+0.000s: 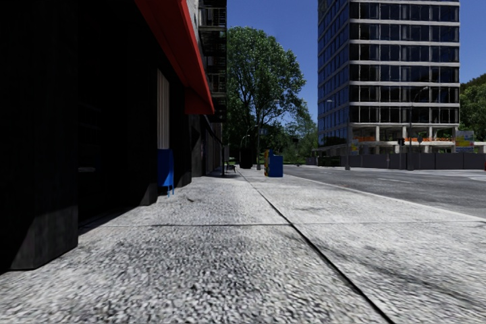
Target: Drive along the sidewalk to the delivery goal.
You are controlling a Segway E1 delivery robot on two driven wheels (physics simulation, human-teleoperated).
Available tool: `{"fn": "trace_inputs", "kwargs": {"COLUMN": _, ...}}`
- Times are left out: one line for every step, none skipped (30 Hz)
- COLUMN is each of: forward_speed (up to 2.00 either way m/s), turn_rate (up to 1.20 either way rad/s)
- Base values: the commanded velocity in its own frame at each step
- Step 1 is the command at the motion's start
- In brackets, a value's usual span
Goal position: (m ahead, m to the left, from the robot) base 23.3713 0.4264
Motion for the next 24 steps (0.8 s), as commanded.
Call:
{"fn": "trace_inputs", "kwargs": {"forward_speed": 2.0, "turn_rate": 0.0}}
{"fn": "trace_inputs", "kwargs": {"forward_speed": 2.0, "turn_rate": 0.0}}
{"fn": "trace_inputs", "kwargs": {"forward_speed": 2.0, "turn_rate": 0.0}}
{"fn": "trace_inputs", "kwargs": {"forward_speed": 2.0, "turn_rate": 0.0}}
{"fn": "trace_inputs", "kwargs": {"forward_speed": 2.0, "turn_rate": 0.0}}
{"fn": "trace_inputs", "kwargs": {"forward_speed": 2.0, "turn_rate": 0.0}}
{"fn": "trace_inputs", "kwargs": {"forward_speed": 2.0, "turn_rate": 0.0}}
{"fn": "trace_inputs", "kwargs": {"forward_speed": 2.0, "turn_rate": 0.0}}
{"fn": "trace_inputs", "kwargs": {"forward_speed": 2.0, "turn_rate": 0.0}}
{"fn": "trace_inputs", "kwargs": {"forward_speed": 2.0, "turn_rate": 0.0}}
{"fn": "trace_inputs", "kwargs": {"forward_speed": 2.0, "turn_rate": -0.11}}
{"fn": "trace_inputs", "kwargs": {"forward_speed": 2.0, "turn_rate": -0.11}}
{"fn": "trace_inputs", "kwargs": {"forward_speed": 2.0, "turn_rate": -0.17}}
{"fn": "trace_inputs", "kwargs": {"forward_speed": 2.0, "turn_rate": -0.19}}
{"fn": "trace_inputs", "kwargs": {"forward_speed": 2.0, "turn_rate": -0.19}}
{"fn": "trace_inputs", "kwargs": {"forward_speed": 2.0, "turn_rate": -0.19}}
{"fn": "trace_inputs", "kwargs": {"forward_speed": 2.0, "turn_rate": -0.2}}
{"fn": "trace_inputs", "kwargs": {"forward_speed": 2.0, "turn_rate": -0.2}}
{"fn": "trace_inputs", "kwargs": {"forward_speed": 2.0, "turn_rate": -0.2}}
{"fn": "trace_inputs", "kwargs": {"forward_speed": 2.0, "turn_rate": -0.2}}
{"fn": "trace_inputs", "kwargs": {"forward_speed": 2.0, "turn_rate": -0.2}}
{"fn": "trace_inputs", "kwargs": {"forward_speed": 2.0, "turn_rate": -0.2}}
{"fn": "trace_inputs", "kwargs": {"forward_speed": 2.0, "turn_rate": -0.2}}
{"fn": "trace_inputs", "kwargs": {"forward_speed": 2.0, "turn_rate": -0.2}}
